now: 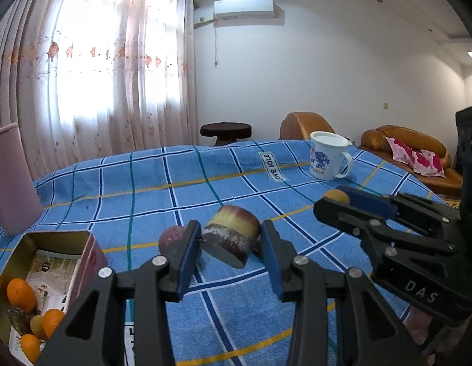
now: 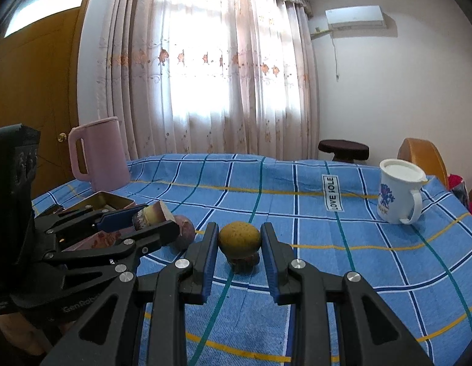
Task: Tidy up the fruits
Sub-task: 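Carry the cake slice and yellow fruit over the tin box and release them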
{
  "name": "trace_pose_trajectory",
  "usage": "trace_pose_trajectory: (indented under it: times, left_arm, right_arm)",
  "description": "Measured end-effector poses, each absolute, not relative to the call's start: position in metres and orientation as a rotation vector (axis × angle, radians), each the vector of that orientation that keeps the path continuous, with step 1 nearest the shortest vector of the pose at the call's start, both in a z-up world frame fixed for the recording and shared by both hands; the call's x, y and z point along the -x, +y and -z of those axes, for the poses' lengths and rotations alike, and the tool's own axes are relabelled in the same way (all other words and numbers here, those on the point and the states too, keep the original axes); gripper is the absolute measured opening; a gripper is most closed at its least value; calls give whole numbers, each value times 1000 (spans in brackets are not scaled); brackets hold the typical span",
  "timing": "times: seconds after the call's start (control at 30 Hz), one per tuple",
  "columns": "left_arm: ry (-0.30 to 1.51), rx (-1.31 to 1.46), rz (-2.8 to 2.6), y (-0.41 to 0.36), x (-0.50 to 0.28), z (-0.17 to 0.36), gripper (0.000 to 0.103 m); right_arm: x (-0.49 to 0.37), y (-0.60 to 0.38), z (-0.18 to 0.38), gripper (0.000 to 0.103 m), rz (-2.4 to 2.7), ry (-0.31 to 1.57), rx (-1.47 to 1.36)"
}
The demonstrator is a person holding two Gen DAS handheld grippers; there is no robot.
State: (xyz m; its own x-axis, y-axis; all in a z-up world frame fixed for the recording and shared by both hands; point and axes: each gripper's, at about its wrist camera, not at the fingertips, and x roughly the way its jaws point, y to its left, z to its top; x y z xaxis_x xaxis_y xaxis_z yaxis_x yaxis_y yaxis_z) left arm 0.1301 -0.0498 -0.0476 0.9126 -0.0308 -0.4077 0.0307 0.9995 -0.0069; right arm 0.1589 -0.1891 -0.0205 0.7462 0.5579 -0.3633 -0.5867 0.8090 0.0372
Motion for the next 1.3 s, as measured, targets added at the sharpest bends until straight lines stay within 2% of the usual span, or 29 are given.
trace_pose_trajectory:
  times: [0.6,1.3]
  left_arm:
    - [395,27,3,-32,-117,46,42]
    - [407,104,-86,31,-90,41,42]
  right_arm:
    - [-150,-179,18,30,-630,335,90]
    - [-144,-101,5,30,-780,358,133]
